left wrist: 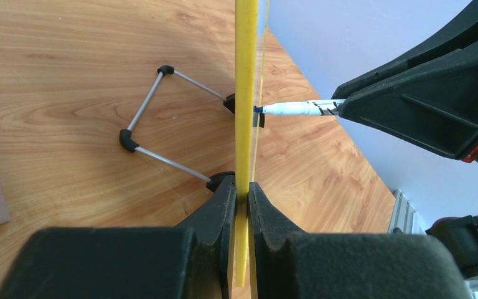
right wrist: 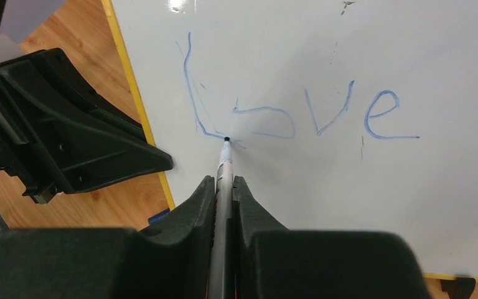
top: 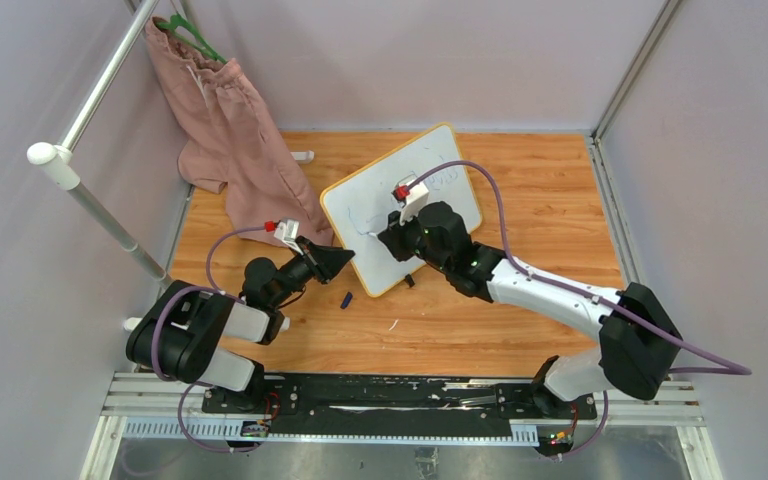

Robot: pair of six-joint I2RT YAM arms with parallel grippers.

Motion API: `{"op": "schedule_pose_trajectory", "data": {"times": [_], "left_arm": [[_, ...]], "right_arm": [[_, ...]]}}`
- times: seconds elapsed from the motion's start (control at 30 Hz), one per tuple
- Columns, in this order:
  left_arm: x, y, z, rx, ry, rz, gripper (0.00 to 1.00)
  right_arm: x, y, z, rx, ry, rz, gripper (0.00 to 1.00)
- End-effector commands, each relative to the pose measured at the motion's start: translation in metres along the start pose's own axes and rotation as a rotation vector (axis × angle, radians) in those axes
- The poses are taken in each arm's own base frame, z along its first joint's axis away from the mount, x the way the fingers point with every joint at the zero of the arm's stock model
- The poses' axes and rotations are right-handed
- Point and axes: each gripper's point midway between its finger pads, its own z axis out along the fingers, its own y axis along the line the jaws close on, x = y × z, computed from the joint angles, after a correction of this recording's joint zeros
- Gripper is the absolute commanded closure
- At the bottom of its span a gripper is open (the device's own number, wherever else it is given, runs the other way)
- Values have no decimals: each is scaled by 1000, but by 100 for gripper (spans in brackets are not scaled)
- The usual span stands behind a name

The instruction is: Write a sentence on the whiteboard

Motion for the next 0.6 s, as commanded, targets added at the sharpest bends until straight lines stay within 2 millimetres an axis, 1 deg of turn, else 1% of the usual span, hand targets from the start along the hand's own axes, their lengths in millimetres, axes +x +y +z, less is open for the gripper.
{"op": "schedule_pose_trajectory", "data": {"times": [0.0,0.07,0.17,0.27,0.37,0.57], "left_arm": [[-11,-17,1,70,-34,46,100],[-11,-17,1,70,-34,46,100],[-11,-17,1,70,-34,45,100],[-11,-17,1,71,-34,45,100],[-12,-18,1,72,-35,46,100],[-11,-18,1,73,-35,46,100]], "right_arm": [[6,-23,-4,105,25,-17,100],[3,-21,-6,97,18,-15,100],[-11,-13,-12,50,-43,2,100],[-22,-9,-20,35,-84,16,100],[-28,-13,-22,47,-97,22,100],[-39,-19,-17,67,-111,25,100]]}}
